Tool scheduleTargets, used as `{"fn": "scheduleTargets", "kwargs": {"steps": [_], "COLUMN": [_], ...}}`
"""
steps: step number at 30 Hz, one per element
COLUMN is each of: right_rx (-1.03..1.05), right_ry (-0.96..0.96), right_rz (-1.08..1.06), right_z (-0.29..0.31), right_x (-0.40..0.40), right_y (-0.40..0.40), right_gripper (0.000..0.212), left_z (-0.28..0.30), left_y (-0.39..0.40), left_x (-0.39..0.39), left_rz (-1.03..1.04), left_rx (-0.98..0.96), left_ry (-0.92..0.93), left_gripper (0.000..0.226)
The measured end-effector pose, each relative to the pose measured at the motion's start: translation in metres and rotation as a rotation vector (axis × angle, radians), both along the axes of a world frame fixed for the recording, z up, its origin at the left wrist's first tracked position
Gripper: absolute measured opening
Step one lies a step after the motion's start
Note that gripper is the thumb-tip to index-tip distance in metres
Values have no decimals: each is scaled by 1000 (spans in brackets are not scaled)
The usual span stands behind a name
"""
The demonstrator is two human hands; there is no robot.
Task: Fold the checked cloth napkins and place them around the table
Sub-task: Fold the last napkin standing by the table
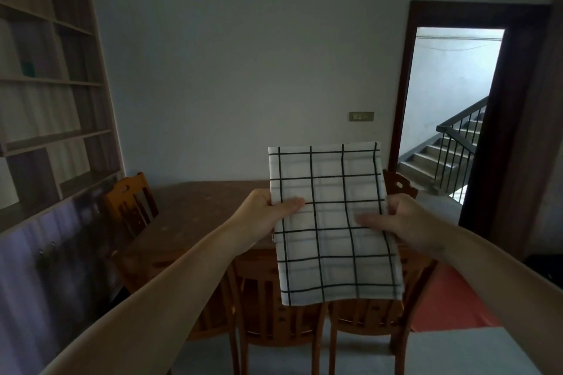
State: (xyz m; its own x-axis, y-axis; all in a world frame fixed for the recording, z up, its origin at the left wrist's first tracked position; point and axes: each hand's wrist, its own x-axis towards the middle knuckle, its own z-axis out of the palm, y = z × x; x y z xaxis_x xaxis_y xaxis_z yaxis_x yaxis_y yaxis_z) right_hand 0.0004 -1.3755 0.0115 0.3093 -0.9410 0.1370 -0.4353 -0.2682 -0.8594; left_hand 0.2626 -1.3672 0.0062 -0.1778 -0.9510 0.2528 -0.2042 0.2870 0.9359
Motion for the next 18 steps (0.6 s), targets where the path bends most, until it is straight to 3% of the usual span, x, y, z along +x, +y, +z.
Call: {"fn": "scheduleTargets", "kwargs": {"steps": [1,4,7,13,15,16,18], "right_rx": [3,21,36,162,193,230,342], "right_ry": [-51,-192,-199,-350,-346,-456,-455], "right_rz": [7,46,104,169,243,224,166], "right_z": [-1,3,3,0,-26,-34,-23], "right_x": [-1,-4,-9,-13,-34,-38,-32], "right_y": [-4,-2,-2,-6,-11,-4,1], "right_gripper": [84,40,19,27,21,17,49], "left_z": [0,1,-1,-6,-7,-7,-6], "left_y": [1,5,5,5,3,1,2], "left_x": [2,7,10,7,8,7,6], "left_rz": [-20,-110,-93,-129,-154,-167,-173], "left_rx": [17,103,116,192,232,250,273], "left_ry": [-22,-102,-85,186,292,335,388], "left_gripper": [20,22,21,19,20,21,26]}}
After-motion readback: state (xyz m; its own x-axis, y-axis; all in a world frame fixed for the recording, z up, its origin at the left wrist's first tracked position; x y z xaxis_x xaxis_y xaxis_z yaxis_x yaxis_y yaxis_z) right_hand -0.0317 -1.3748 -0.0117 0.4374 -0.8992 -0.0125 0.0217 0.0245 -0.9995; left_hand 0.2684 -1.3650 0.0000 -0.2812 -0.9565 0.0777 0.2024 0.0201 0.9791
